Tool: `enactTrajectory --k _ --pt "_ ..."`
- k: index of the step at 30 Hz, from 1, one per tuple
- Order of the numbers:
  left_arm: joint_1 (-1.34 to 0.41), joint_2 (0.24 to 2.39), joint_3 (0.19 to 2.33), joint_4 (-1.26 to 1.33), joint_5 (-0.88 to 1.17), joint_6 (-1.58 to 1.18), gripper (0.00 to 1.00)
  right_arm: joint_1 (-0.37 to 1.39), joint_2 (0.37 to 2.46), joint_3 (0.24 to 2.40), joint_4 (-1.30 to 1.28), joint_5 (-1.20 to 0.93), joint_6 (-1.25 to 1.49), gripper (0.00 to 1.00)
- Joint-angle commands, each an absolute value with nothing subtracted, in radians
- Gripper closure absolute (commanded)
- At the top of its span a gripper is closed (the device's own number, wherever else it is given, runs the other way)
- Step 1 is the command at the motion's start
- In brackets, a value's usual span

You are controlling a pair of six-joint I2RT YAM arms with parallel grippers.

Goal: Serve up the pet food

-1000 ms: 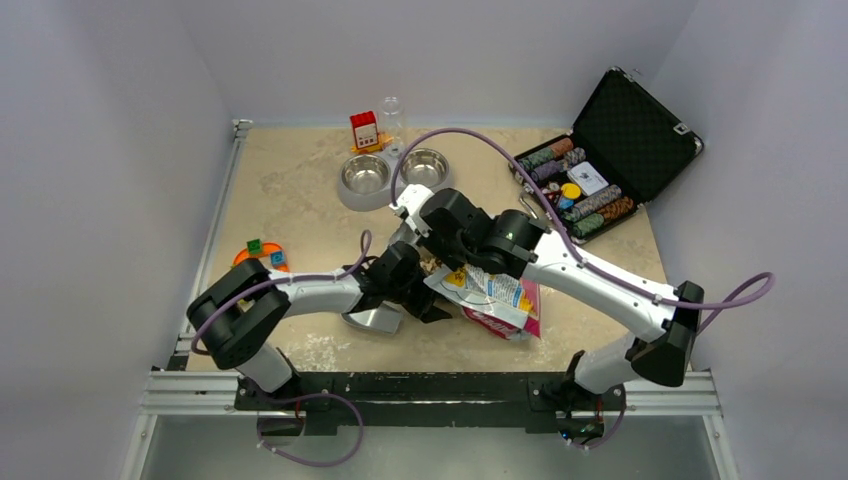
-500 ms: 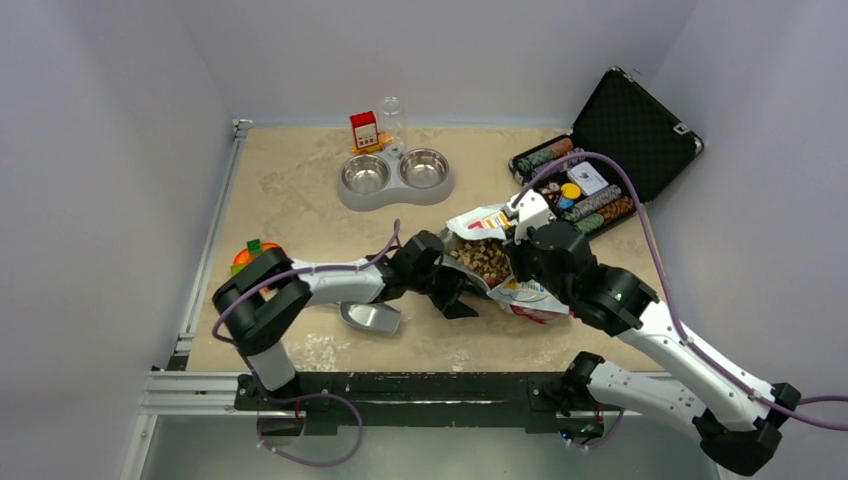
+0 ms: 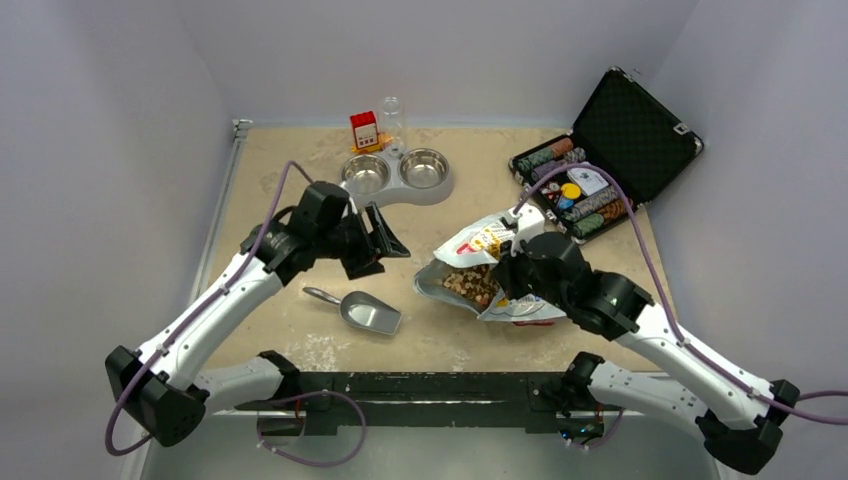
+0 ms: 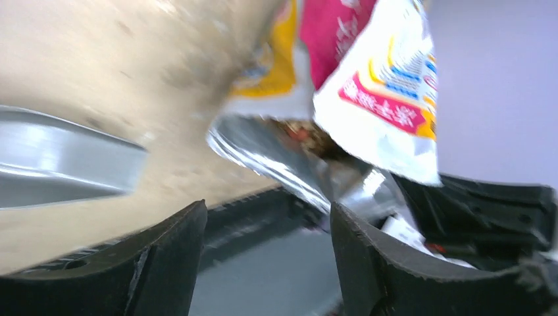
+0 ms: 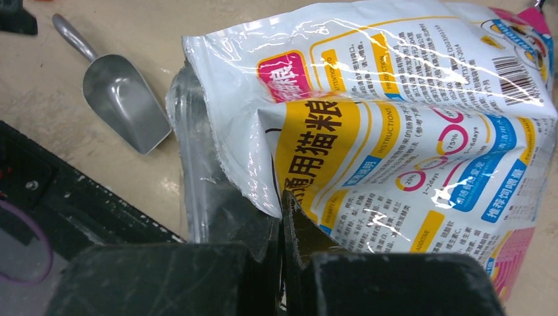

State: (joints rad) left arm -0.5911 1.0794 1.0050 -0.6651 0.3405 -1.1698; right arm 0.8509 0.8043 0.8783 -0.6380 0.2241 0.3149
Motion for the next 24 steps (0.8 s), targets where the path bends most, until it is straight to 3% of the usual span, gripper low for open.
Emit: enactTrajectory --k 1,6,11,14,24 --pt "-0.572 1.21 1.262 -1.158 -0.067 -0.711 0.27 0.916 1.026 1.029 -0.918 0.178 0.488 1.0" --pt "-0.463 1.231 1.31 -1.132 -0.116 -0.648 0.24 1.023 1.258 1.098 -0.837 0.133 0.536 1.0" --pt "-0.39 1.323 1.285 -1.133 -0.07 -0.585 0.23 1.008 1.075 1.027 -0.902 0.202 0.472 1.0" --pt "-0.39 1.358 1.231 -1.068 0.035 -0.525 0.16 0.974 0.992 0.999 -0.91 0.178 0.441 1.0" --pt "-0.399 1.406 1.119 -1.016 0.228 -0.418 0.13 0.942 0.91 0.949 -0.919 0.198 0.498 1.0"
